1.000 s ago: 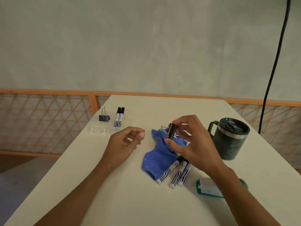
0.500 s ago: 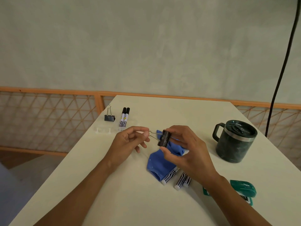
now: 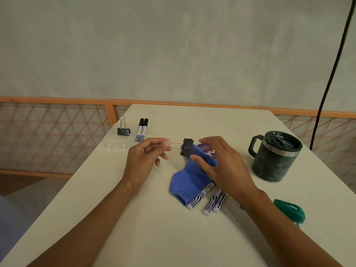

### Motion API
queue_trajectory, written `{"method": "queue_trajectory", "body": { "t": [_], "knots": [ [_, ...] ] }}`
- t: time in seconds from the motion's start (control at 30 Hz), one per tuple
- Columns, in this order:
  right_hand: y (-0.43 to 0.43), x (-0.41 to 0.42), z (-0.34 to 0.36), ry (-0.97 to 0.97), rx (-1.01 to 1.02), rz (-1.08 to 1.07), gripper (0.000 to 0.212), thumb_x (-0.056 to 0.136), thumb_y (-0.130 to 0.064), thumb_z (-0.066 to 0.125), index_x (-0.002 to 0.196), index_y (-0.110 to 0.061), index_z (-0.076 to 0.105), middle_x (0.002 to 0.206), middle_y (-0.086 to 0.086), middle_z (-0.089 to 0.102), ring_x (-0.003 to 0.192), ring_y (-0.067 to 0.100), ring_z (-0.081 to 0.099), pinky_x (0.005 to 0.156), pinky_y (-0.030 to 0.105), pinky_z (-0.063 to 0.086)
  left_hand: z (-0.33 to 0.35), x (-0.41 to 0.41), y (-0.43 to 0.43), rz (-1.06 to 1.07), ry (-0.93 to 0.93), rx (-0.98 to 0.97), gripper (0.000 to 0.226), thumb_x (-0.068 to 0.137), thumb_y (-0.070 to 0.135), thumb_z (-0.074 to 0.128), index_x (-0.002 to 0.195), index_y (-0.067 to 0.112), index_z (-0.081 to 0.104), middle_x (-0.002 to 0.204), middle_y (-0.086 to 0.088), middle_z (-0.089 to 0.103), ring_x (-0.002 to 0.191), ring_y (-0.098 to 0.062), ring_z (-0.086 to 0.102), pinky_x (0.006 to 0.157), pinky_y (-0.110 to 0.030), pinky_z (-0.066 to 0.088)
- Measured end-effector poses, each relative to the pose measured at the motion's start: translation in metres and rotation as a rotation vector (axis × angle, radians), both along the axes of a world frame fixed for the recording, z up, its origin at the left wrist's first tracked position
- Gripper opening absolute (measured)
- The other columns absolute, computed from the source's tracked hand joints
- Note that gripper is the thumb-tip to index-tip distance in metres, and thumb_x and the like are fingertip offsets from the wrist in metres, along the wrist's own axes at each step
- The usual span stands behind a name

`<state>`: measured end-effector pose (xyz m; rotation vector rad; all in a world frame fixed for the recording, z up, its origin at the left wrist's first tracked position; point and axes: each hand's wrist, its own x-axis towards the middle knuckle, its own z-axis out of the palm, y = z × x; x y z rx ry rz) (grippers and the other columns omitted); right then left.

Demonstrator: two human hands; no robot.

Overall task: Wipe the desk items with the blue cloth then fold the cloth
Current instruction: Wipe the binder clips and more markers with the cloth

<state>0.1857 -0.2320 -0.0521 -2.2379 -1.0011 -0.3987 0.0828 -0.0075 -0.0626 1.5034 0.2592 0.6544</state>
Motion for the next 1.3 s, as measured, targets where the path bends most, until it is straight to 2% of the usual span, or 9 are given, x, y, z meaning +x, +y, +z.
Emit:
{"method": "queue_trajectory", "body": {
  "t": [0.1, 0.3, 0.43, 0.6, 0.73, 0.83, 0.93, 1.1, 1.3],
  "knots": [
    [-0.003, 0.003, -0.008, 0.002, -0.083, -0.151, 0.035, 0.103, -0.051, 0.061, 0.125, -0.024, 0.064, 0.121, -0.006, 0.059, 0.105, 0.016, 0.061, 0.078, 0.026, 0.047, -0.002, 0.000, 0.002, 0.047, -0.012, 0.031, 0.015, 0.102, 0.022, 0.073, 0.113, 0.014, 0.079, 0.101, -0.005, 0.082, 0.078, -0.014, 0.070, 0.061, -0.023, 0.052],
    [-0.005, 0.003, -0.024, -0.016, -0.196, -0.196, 0.063, 0.091, -0.082, 0.045, 0.107, -0.024, 0.065, 0.103, -0.007, 0.060, 0.097, 0.018, 0.053, 0.087, 0.034, 0.048, -0.007, -0.001, 0.000, 0.086, 0.004, 0.080, 0.014, 0.103, 0.023, 0.072, 0.111, 0.012, 0.076, 0.101, -0.002, 0.082, 0.078, -0.015, 0.072, 0.061, -0.024, 0.053],
    [-0.005, 0.002, -0.024, -0.004, -0.103, -0.130, 0.035, 0.096, -0.058, 0.068, 0.103, -0.024, 0.066, 0.103, -0.008, 0.057, 0.095, 0.016, 0.054, 0.084, 0.034, 0.051, -0.007, -0.003, 0.000, 0.086, 0.009, 0.075, 0.014, 0.103, 0.022, 0.072, 0.110, 0.010, 0.076, 0.101, -0.004, 0.082, 0.077, -0.016, 0.071, 0.061, -0.027, 0.052],
    [-0.002, -0.004, -0.018, -0.024, 0.045, -0.111, 0.021, 0.104, -0.039, 0.062, 0.095, -0.022, 0.055, 0.090, -0.007, 0.058, 0.077, 0.016, 0.055, 0.069, 0.038, 0.051, -0.005, -0.003, 0.001, 0.081, 0.015, 0.054, 0.015, 0.104, 0.022, 0.070, 0.109, 0.008, 0.074, 0.101, -0.005, 0.082, 0.076, -0.017, 0.070, 0.063, -0.030, 0.051],
    [0.000, -0.014, -0.009, 0.126, 0.114, -0.083, 0.035, 0.103, -0.060, 0.057, 0.123, -0.033, 0.045, 0.114, -0.014, 0.060, 0.088, 0.012, 0.064, 0.070, 0.032, 0.055, -0.003, -0.005, 0.000, 0.078, 0.018, 0.056, 0.017, 0.104, 0.023, 0.070, 0.110, 0.007, 0.074, 0.101, -0.005, 0.082, 0.076, -0.017, 0.070, 0.063, -0.030, 0.051],
    [0.002, -0.018, -0.012, 0.051, -0.028, -0.065, 0.051, 0.094, -0.074, 0.059, 0.119, -0.032, 0.047, 0.123, -0.015, 0.045, 0.088, 0.010, 0.057, 0.072, 0.026, 0.048, -0.002, -0.005, 0.001, 0.084, 0.024, 0.048, 0.017, 0.104, 0.023, 0.070, 0.110, 0.007, 0.074, 0.101, -0.005, 0.082, 0.076, -0.017, 0.070, 0.063, -0.032, 0.050],
    [0.004, -0.015, -0.019, -0.056, -0.130, -0.090, 0.042, 0.096, -0.064, 0.064, 0.112, -0.027, 0.057, 0.129, -0.007, 0.044, 0.098, 0.017, 0.055, 0.083, 0.032, 0.048, -0.001, -0.005, 0.002, 0.087, 0.034, 0.049, 0.016, 0.104, 0.023, 0.070, 0.109, 0.008, 0.074, 0.101, -0.006, 0.082, 0.076, -0.018, 0.070, 0.064, -0.033, 0.049],
    [0.004, -0.008, -0.022, -0.148, -0.007, -0.076, 0.014, 0.103, -0.040, 0.065, 0.103, -0.027, 0.069, 0.125, -0.007, 0.056, 0.105, 0.016, 0.056, 0.085, 0.036, 0.051, 0.000, -0.005, -0.002, 0.084, 0.049, 0.064, 0.017, 0.104, 0.025, 0.069, 0.107, 0.008, 0.074, 0.100, -0.004, 0.083, 0.076, -0.019, 0.070, 0.067, -0.034, 0.050],
    [0.010, -0.019, -0.009, 0.210, 0.281, -0.112, 0.008, 0.111, -0.051, 0.043, 0.108, -0.044, 0.042, 0.095, -0.022, 0.064, 0.084, 0.000, 0.063, 0.067, 0.026, 0.053, 0.002, -0.005, -0.005, 0.086, 0.058, 0.047, 0.019, 0.105, 0.022, 0.068, 0.107, 0.003, 0.073, 0.099, -0.005, 0.083, 0.075, -0.019, 0.070, 0.072, -0.035, 0.054]
  ]
}}
